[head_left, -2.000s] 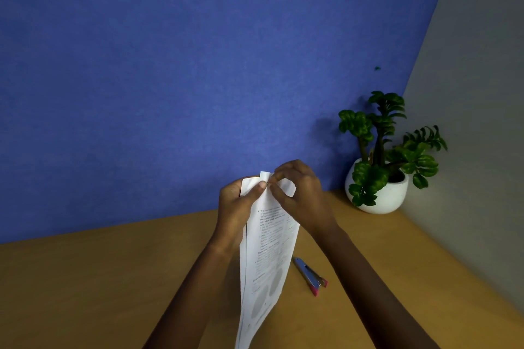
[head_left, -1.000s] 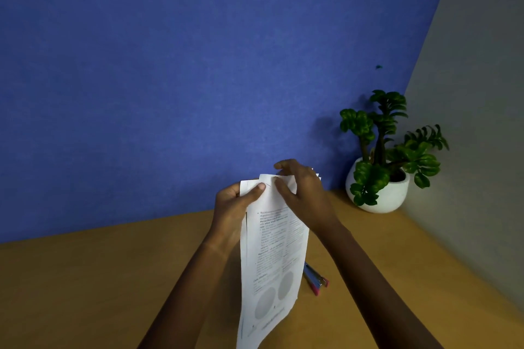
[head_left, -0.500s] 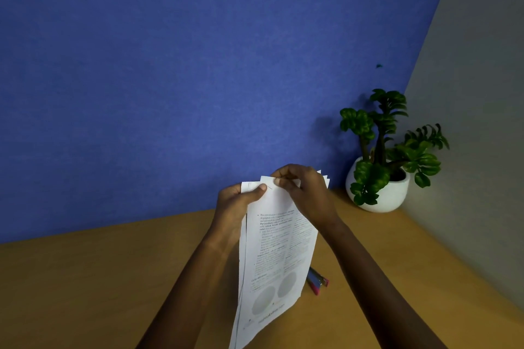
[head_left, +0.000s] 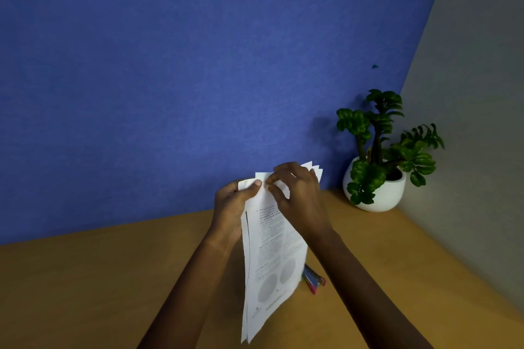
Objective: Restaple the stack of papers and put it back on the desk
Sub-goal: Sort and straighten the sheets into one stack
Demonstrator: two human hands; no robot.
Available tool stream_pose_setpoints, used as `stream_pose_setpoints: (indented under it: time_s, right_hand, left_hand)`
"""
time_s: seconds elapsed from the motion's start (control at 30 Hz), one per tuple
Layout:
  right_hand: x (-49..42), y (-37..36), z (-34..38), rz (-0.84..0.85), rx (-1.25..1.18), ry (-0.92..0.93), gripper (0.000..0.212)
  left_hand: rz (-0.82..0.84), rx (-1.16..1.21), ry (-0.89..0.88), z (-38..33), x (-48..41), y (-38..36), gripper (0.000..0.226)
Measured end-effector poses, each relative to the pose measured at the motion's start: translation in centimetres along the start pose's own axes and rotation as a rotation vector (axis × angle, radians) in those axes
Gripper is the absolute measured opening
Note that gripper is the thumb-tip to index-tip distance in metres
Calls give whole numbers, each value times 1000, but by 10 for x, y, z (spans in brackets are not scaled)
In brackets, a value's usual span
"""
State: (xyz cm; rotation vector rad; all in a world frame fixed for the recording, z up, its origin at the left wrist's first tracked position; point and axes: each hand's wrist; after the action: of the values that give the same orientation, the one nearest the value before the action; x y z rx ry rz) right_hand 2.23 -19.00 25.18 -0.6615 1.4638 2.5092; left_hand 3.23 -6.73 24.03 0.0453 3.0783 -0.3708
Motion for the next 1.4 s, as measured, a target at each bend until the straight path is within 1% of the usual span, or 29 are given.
stream_pose_setpoints:
  time_s: [0.27,0.53,0.63,0.77,0.9,1.07,1.17,1.23,1.3,1.4]
  right_hand:
    - [-2,1,6,-32,79,44,25]
    - [-5,4,12,22,138,83,32]
    - [-4,4,15,-12,174,98,33]
    - [-4,3,17,-21,199,107,32]
    - [-4,2,17,-9,184,94,37]
    - [-4,-4,17,-17,98,52,34]
    - [-3,-9,16,-10,57,30,35]
    - [-3,-10,16,4,53,27,36]
    - [-3,-10,16,-1,39,32,34]
    - [-5,-7,16,-8,-22,44,27]
  left_hand:
    - [-13,-71,-63,5,3,-3,2]
    - [-38,-154,-144,3,2,-2,10]
    - [-19,-138,-149,3,4,-3,10]
    - [5,-115,-132,1,5,-4,10]
    - [-6,-82,-135,0,5,-7,12]
    - [-35,-54,-104,2,3,-8,15]
    - [-49,-12,-86,3,0,-8,8]
    - [-60,6,-51,5,-3,-8,13]
    - [-69,31,12,7,-5,-6,10]
    - [-65,-25,68,10,-9,-1,11]
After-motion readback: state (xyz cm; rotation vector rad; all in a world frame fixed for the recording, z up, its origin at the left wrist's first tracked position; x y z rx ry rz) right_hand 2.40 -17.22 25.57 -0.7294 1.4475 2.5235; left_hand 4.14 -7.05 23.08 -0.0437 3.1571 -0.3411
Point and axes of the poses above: each hand's wrist, its own x-axis away from the middle knuckle, its own y-axis out of the back of the hand, z = x × y, and after that the axes turned 4 degrees about z, right-handed
